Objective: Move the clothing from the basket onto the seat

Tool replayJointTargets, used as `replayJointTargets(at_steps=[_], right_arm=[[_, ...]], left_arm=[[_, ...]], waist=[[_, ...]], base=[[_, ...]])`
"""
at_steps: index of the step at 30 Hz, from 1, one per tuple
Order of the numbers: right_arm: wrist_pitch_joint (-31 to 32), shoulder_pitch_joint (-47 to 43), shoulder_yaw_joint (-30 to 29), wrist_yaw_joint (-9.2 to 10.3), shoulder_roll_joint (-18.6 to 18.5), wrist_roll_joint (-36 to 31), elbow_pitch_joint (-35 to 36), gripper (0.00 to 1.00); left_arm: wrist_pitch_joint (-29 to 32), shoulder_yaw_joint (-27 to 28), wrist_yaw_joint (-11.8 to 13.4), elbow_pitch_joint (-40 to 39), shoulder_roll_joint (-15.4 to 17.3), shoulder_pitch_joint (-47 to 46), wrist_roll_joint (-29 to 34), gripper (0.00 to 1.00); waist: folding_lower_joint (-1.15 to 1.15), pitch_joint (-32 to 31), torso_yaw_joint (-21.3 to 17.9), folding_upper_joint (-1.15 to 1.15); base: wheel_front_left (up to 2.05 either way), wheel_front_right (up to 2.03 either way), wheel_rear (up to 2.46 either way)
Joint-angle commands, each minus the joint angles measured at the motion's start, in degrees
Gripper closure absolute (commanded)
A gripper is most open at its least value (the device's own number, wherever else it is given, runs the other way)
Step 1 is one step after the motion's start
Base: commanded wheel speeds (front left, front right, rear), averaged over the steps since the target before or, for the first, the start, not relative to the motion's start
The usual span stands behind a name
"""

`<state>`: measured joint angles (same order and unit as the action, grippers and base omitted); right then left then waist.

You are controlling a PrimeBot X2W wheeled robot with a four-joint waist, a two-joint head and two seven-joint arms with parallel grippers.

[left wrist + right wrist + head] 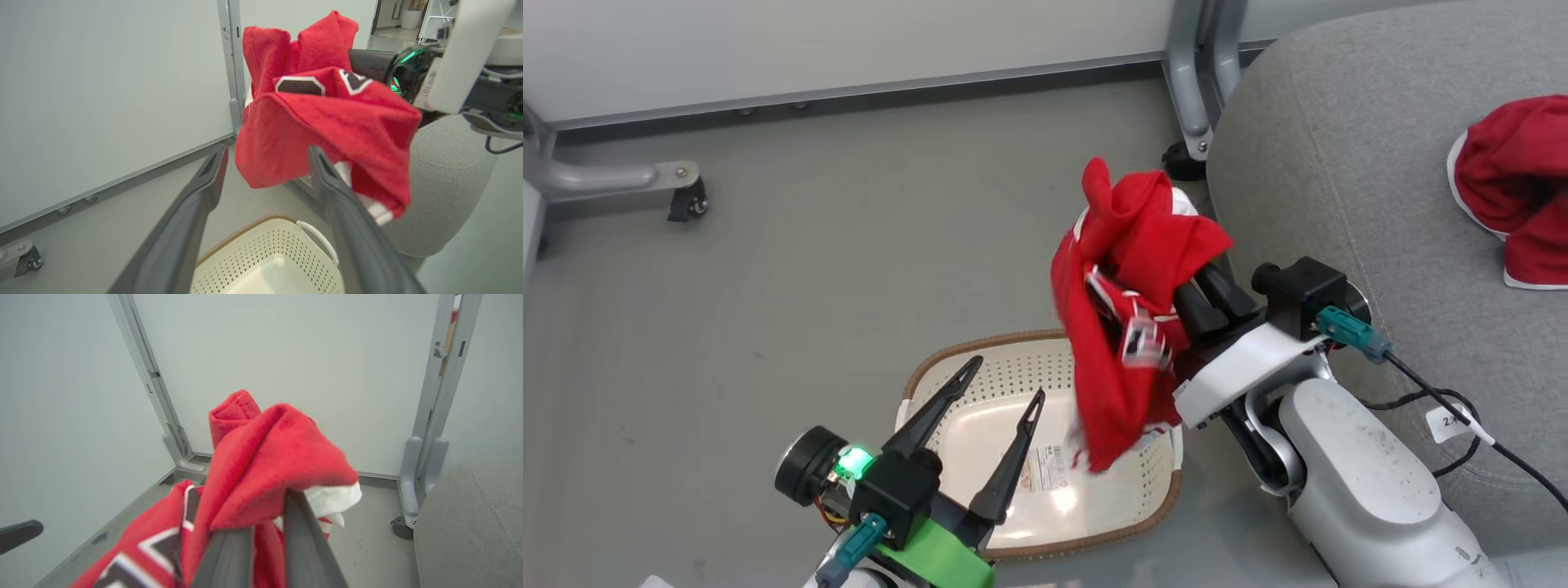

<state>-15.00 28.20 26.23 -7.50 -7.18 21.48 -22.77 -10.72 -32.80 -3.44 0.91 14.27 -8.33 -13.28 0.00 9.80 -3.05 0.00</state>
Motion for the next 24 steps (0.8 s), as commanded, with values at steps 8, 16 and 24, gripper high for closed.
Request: replayJointTargets(at_steps=[8,16,24], right_arm=[[-0.2,-0.1,-2.2,0.02,0.0,-0.9,1.1,1.00],[-0.2,0.2,-5.0,0.02,0.4,-1.2,2.0,1.00],[-0.2,-0.5,-8.3,0.02,1.1,-1.4,3.1,1.00]], left_arm=[[0.7,-1.0,-0.5,-1.7,0.9,-1.6,0.7,0.00],[2.0,-1.7,-0.7,-2.6,2.0,-2.6,0.8,0.00],[3.5,-2.1,-0.9,-3.9,2.8,-3.8,0.8,0.00]], waist=[[0.00,2.0,-8.3,0.00],[0.00,3.9,-15.6,0.00],[0.00,6.1,-22.4,0.00]], base=[[0.00,0.00,0.00],[0.00,0.00,0.00],[0.00,0.00,0.00]])
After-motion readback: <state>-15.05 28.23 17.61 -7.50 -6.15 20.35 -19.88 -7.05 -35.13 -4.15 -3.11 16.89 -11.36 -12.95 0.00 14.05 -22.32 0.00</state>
